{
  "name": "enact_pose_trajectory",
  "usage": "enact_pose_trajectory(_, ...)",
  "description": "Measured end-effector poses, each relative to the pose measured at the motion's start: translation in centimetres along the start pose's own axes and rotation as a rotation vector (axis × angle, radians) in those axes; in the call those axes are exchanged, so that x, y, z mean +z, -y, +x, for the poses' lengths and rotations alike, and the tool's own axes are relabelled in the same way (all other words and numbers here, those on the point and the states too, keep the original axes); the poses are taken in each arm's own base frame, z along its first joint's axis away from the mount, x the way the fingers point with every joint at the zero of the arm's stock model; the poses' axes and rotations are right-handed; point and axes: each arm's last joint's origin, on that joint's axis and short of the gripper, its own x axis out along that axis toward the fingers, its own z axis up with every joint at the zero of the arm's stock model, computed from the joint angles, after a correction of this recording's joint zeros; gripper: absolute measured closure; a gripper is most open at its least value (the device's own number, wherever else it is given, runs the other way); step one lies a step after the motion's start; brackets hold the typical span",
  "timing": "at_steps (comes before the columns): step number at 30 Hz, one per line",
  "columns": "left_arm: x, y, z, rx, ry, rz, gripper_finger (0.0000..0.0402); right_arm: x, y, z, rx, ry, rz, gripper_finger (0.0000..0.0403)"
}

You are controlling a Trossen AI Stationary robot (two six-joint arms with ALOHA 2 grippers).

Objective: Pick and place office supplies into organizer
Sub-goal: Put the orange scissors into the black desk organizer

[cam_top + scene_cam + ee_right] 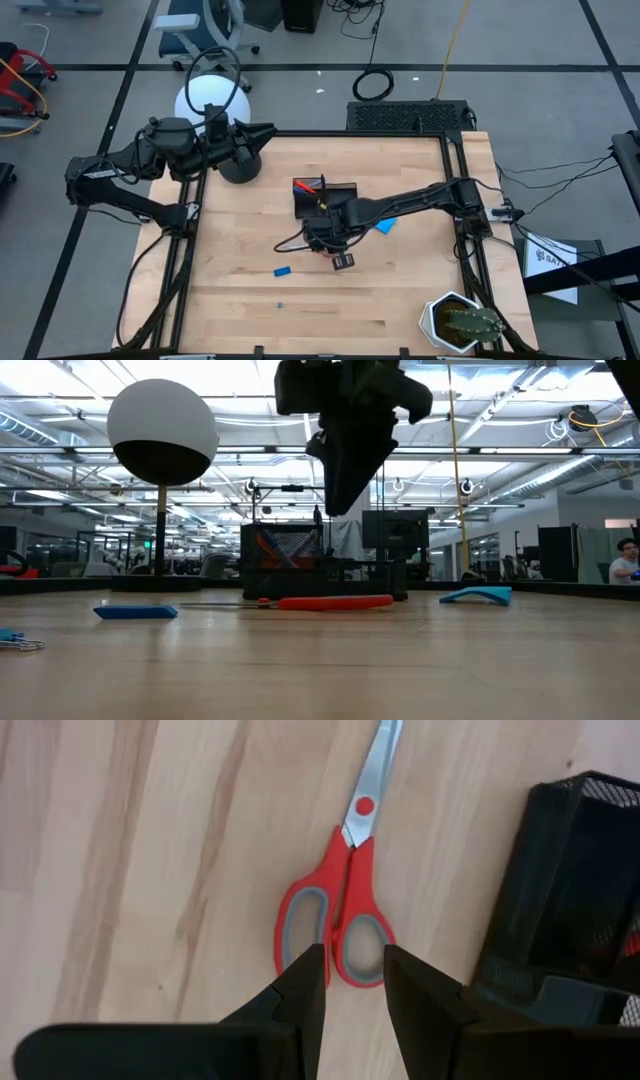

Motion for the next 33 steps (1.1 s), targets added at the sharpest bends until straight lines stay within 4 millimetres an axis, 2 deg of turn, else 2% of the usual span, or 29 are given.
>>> enact_pose_trajectory(16,0.0,0.0,0.0,0.0,0.0,0.0,0.0316,-2.7,-1.8,4.8,0.026,-0.082,0.006,0.0305)
enact_pose_trajectory(25,0.0,0.0,0.0,0.0,0.0,0.0,0.0316,-2.9,-2.0,5.7,0.024,-0.045,0.019,0.0305)
enact_pose_trajectory(33,0.0,0.0,0.0,0.0,0.0,0.0,0.0316,-3.0,-3.1,6.6,0.056,0.004,-0.011,0.0305)
